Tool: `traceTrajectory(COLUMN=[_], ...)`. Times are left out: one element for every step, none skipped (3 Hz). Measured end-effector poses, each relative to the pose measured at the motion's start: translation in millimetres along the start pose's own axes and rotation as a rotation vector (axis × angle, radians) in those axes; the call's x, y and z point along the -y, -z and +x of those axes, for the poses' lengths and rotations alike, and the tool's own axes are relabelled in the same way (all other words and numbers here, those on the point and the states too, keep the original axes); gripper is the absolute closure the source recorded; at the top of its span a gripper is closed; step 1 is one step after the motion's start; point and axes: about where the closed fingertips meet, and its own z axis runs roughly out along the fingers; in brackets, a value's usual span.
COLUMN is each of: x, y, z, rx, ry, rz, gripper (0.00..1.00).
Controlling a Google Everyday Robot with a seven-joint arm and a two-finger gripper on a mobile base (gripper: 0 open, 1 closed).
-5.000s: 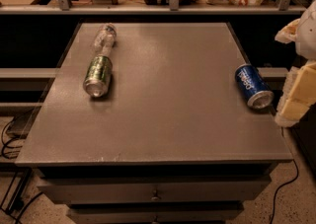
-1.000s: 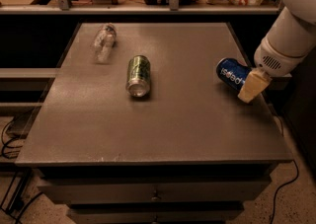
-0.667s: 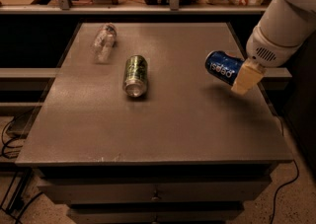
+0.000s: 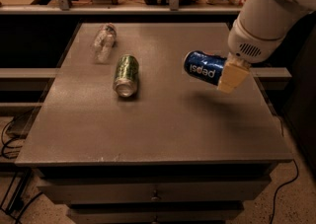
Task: Move pepsi can near green can
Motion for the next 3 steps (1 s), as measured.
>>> traceTrajectory(x=[-5,-6,-1], y=[-6,-23,-45], z=[-9,-34,-57], rx=[0.032,0.08,0.094], ry=[-0.053,-0.146,-0.24], rz=[-0.03,-0.078,-0.131], gripper=[1.0,1.0,1.0])
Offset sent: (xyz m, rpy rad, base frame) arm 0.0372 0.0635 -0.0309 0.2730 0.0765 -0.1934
